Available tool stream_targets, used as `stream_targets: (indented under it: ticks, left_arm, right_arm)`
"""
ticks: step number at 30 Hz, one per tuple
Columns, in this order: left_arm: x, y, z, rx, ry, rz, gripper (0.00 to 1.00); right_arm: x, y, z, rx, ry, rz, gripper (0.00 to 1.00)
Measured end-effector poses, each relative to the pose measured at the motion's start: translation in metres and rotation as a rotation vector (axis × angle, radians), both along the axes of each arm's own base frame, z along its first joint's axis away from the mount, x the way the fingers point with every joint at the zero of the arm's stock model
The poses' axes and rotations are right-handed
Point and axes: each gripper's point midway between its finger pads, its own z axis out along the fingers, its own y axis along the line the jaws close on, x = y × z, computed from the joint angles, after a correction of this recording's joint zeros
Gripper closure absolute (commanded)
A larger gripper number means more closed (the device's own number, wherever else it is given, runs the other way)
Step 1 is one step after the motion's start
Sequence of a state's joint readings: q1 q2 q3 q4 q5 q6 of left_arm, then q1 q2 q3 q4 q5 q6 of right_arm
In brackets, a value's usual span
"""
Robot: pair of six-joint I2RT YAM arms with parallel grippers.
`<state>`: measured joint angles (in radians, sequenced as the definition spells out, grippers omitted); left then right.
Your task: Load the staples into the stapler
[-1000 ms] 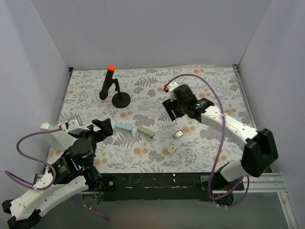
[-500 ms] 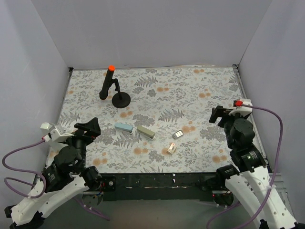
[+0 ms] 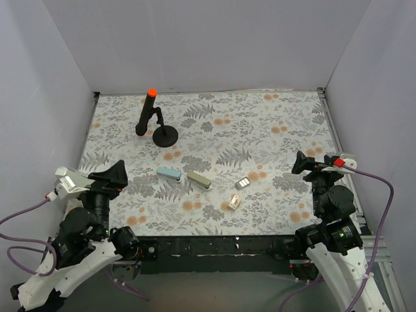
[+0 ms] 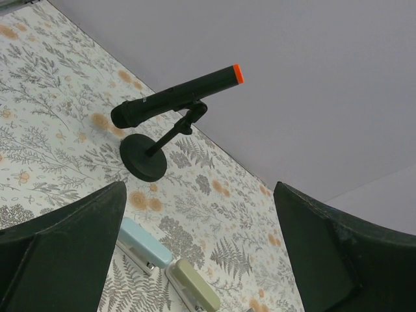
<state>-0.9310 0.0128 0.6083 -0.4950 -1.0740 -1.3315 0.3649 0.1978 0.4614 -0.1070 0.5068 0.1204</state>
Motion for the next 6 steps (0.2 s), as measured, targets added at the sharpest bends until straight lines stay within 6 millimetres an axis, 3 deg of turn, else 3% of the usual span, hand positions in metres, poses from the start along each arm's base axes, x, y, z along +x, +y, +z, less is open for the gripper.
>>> stream_targets:
  ticks: [6]
  left_arm:
    - [0.0041,-0.0053,-0.0025,0.035,0.019,0.000,0.02]
  right_arm:
    - [0.0029,0.0021,-0.0026,-0.006,0.013,0.006,0.06]
